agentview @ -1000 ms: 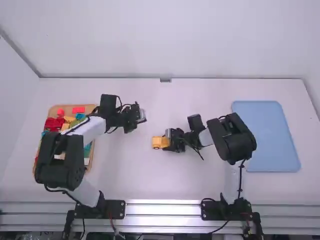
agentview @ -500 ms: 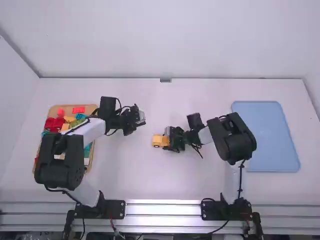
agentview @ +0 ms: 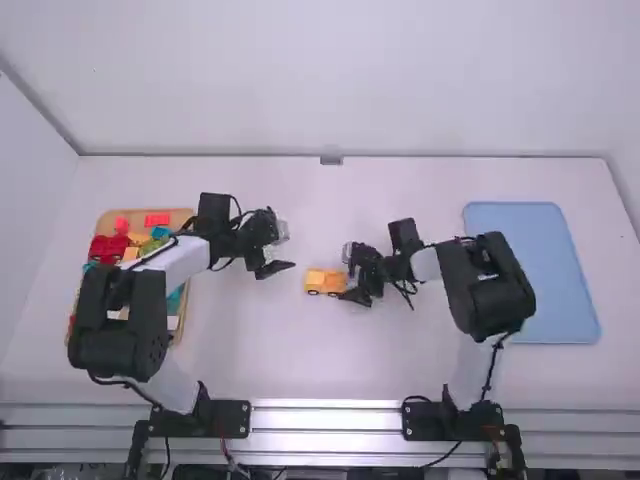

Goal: Assemble lego blocks to make yellow taxi

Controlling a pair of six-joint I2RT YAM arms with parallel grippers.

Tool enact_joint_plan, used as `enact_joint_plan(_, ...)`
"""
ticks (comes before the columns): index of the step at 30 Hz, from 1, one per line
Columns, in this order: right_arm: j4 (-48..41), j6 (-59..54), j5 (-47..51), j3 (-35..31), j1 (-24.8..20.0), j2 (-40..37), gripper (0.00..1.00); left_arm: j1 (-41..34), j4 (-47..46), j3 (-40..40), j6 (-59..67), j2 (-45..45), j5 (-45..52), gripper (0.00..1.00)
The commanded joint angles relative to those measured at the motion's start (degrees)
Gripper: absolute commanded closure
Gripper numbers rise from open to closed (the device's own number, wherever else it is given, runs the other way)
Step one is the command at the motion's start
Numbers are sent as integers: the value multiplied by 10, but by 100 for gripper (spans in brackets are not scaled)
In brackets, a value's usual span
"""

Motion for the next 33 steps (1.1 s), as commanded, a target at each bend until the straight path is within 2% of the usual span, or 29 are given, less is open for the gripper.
enact_joint_plan(1,-63,-61,23,18,-19,-79,1,28,15,-4,-85,-52,10,1)
enact_joint_plan(3,-113,-81,43,18,-29,-124,1,46,29,-3,-136,-68,9,1)
enact_joint_plan(5,-127,-74,58,17,-37,-166,2,65,30,-4,-170,-82,9,1)
enact_joint_plan(11,-96,-73,61,17,-50,-251,1,111,40,-4,-172,-100,5,1)
enact_joint_plan(15,-87,-74,61,17,-48,-280,2,143,63,-4,-236,-102,-11,1)
enact_joint_plan(20,-76,-74,62,17,-35,-285,2,216,62,-3,-477,-133,-163,1)
enact_joint_plan(22,-71,-66,62,17,-30,-284,1,233,39,0,-505,-149,-196,1)
enact_joint_plan(28,-53,-64,63,17,-30,-284,1,278,-99,51,-628,-225,-400,1)
enact_joint_plan(30,-48,-71,62,17,-30,-284,2,280,-122,68,-645,-226,-443,1)
enact_joint_plan(32,-30,-80,65,17,-31,-284,1,280,-196,117,-673,-217,-513,1)
enact_joint_plan(33,-24,-78,67,17,-30,-284,1,281,-216,130,-681,-212,-519,1)
